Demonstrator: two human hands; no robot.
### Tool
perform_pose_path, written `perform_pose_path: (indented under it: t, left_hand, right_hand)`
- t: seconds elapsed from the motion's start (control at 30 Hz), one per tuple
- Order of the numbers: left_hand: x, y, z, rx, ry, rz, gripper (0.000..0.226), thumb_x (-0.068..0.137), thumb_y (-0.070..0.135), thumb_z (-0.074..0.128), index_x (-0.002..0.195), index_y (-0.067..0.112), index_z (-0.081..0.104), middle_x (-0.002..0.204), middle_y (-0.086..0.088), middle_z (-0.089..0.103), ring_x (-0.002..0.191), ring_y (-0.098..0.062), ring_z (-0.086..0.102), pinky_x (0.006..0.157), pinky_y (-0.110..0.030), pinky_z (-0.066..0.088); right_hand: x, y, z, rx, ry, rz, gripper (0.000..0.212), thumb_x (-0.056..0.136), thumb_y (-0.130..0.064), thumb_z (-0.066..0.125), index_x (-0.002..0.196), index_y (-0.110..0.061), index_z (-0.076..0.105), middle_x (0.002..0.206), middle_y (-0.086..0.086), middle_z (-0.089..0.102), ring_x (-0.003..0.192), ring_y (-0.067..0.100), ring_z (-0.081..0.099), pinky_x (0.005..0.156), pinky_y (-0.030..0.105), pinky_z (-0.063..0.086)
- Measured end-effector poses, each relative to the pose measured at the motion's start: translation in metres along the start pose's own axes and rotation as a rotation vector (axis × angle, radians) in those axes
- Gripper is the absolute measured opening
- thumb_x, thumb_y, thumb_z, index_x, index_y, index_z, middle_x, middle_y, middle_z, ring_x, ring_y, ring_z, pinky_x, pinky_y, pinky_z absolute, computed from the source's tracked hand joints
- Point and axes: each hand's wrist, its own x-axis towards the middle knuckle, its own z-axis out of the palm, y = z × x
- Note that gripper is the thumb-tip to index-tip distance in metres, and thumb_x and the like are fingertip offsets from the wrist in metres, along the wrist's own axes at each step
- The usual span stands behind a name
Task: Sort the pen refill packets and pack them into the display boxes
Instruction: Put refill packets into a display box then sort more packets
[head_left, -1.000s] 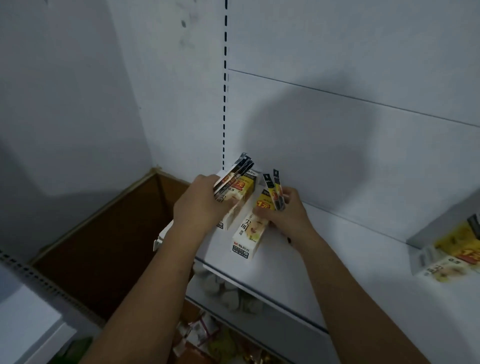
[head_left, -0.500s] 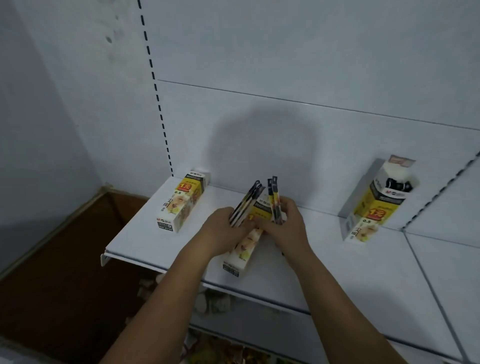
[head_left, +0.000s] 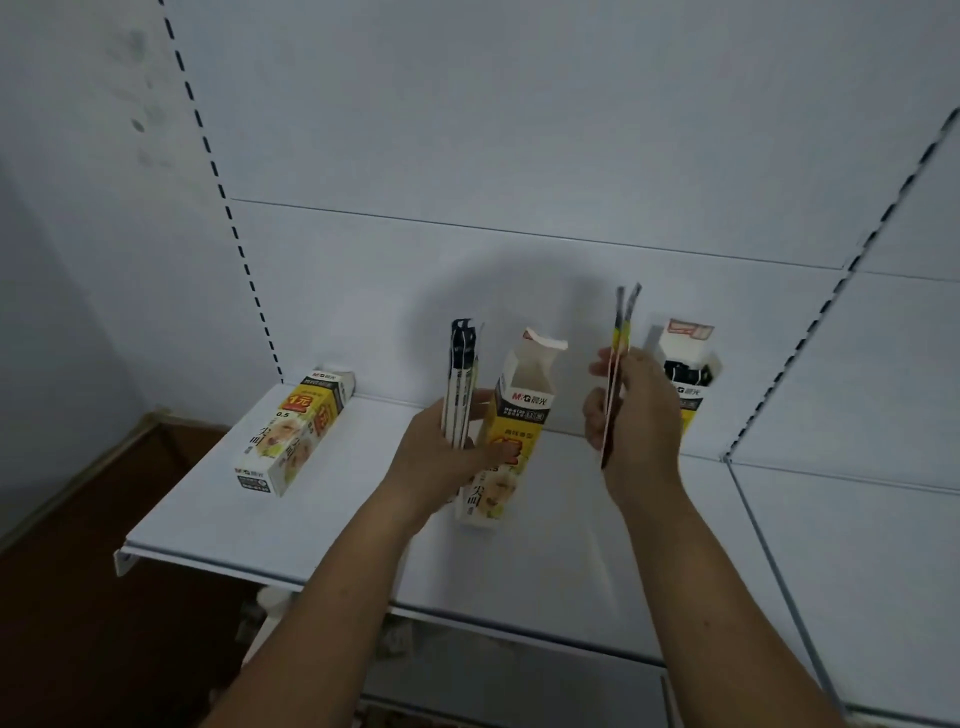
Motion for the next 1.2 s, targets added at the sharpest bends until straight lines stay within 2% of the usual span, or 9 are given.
perform_pose_path:
  t: [0.07, 0.13, 0.27, 0.4, 0.5, 0.57, 0.83, 1.0, 1.2]
  left_hand:
    - [0.000, -0.002, 0.004, -0.004, 0.013, 0.035, 0.049, 0.083, 0.002, 0.084, 0.124, 0.025, 0.069, 0.100, 0.004, 0.080, 0.065, 0.000, 0.068, 0.061, -0.017, 0.053]
    - [0.002, -0.006, 0.007, -0.009, 0.028, 0.044, 0.050, 0.083, 0.005, 0.085, 0.124, 0.027, 0.069, 0.105, 0.003, 0.080, 0.068, -0.005, 0.068, 0.062, -0.021, 0.053]
    - [0.004, -0.009, 0.012, -0.018, 0.046, 0.030, 0.050, 0.081, 0.005, 0.086, 0.120, 0.030, 0.069, 0.108, 0.003, 0.079, 0.069, -0.009, 0.067, 0.062, -0.025, 0.053]
    - [0.002, -0.005, 0.015, -0.005, 0.031, 0.045, 0.049, 0.081, 0.001, 0.085, 0.117, 0.029, 0.068, 0.091, 0.005, 0.078, 0.061, -0.003, 0.065, 0.060, -0.017, 0.051]
    - [0.001, -0.003, 0.016, 0.017, 0.041, 0.053, 0.049, 0.081, 0.003, 0.086, 0.113, 0.035, 0.067, 0.094, 0.004, 0.078, 0.066, 0.000, 0.068, 0.061, -0.015, 0.053]
    - [0.000, -0.003, 0.017, 0.030, 0.049, 0.061, 0.049, 0.081, 0.004, 0.086, 0.111, 0.038, 0.066, 0.096, 0.005, 0.079, 0.069, 0.001, 0.070, 0.061, -0.016, 0.054]
    - [-0.002, -0.003, 0.022, 0.038, 0.050, 0.084, 0.052, 0.081, 0.002, 0.085, 0.110, 0.040, 0.064, 0.091, 0.014, 0.078, 0.074, 0.002, 0.071, 0.063, -0.013, 0.053]
    - [-0.002, -0.003, 0.023, 0.040, 0.054, 0.090, 0.052, 0.081, 0.004, 0.086, 0.110, 0.042, 0.065, 0.099, 0.009, 0.079, 0.076, 0.002, 0.071, 0.064, -0.014, 0.054]
    - [-0.006, -0.001, 0.028, 0.047, 0.011, 0.122, 0.050, 0.084, -0.001, 0.082, 0.112, 0.036, 0.065, 0.084, 0.018, 0.077, 0.069, 0.004, 0.069, 0.059, -0.010, 0.051]
  right_hand:
    - [-0.003, -0.019, 0.001, -0.036, -0.034, -0.079, 0.028, 0.110, -0.024, 0.046, 0.091, -0.014, 0.065, 0.073, 0.000, 0.063, 0.052, 0.017, 0.051, 0.044, 0.028, 0.042]
    - [-0.008, -0.033, 0.003, -0.145, -0.058, -0.184, 0.026, 0.111, -0.027, 0.047, 0.099, -0.014, 0.065, 0.077, 0.001, 0.069, 0.065, 0.012, 0.063, 0.058, 0.025, 0.053]
    - [-0.016, -0.047, 0.011, -0.182, -0.045, -0.336, 0.022, 0.113, -0.023, 0.039, 0.106, -0.017, 0.059, 0.085, -0.003, 0.076, 0.071, 0.004, 0.066, 0.059, 0.015, 0.051]
    - [-0.010, -0.043, 0.021, -0.097, -0.032, -0.384, 0.015, 0.111, -0.024, 0.045, 0.115, -0.019, 0.058, 0.080, -0.001, 0.071, 0.082, 0.013, 0.072, 0.069, 0.022, 0.055]
    - [-0.005, -0.034, 0.027, -0.142, -0.020, -0.428, 0.013, 0.108, -0.026, 0.053, 0.121, -0.022, 0.056, 0.075, 0.011, 0.066, 0.072, 0.012, 0.065, 0.069, 0.024, 0.053]
    - [-0.004, -0.029, 0.030, -0.177, 0.000, -0.469, 0.015, 0.107, -0.027, 0.056, 0.121, -0.023, 0.054, 0.077, 0.006, 0.069, 0.070, 0.011, 0.066, 0.068, 0.024, 0.054]
    - [-0.007, -0.016, 0.040, -0.121, 0.039, -0.562, 0.017, 0.104, -0.023, 0.062, 0.118, -0.018, 0.052, 0.090, 0.011, 0.073, 0.081, 0.024, 0.072, 0.070, 0.026, 0.057]
    - [-0.006, -0.005, 0.038, -0.027, 0.069, -0.572, 0.018, 0.105, -0.019, 0.060, 0.117, -0.007, 0.053, 0.091, 0.020, 0.071, 0.086, 0.029, 0.071, 0.074, 0.025, 0.055]
    - [-0.002, -0.003, 0.047, -0.048, 0.191, -0.536, 0.017, 0.107, -0.025, 0.057, 0.123, -0.018, 0.056, 0.090, 0.013, 0.070, 0.081, 0.020, 0.070, 0.072, 0.028, 0.058]
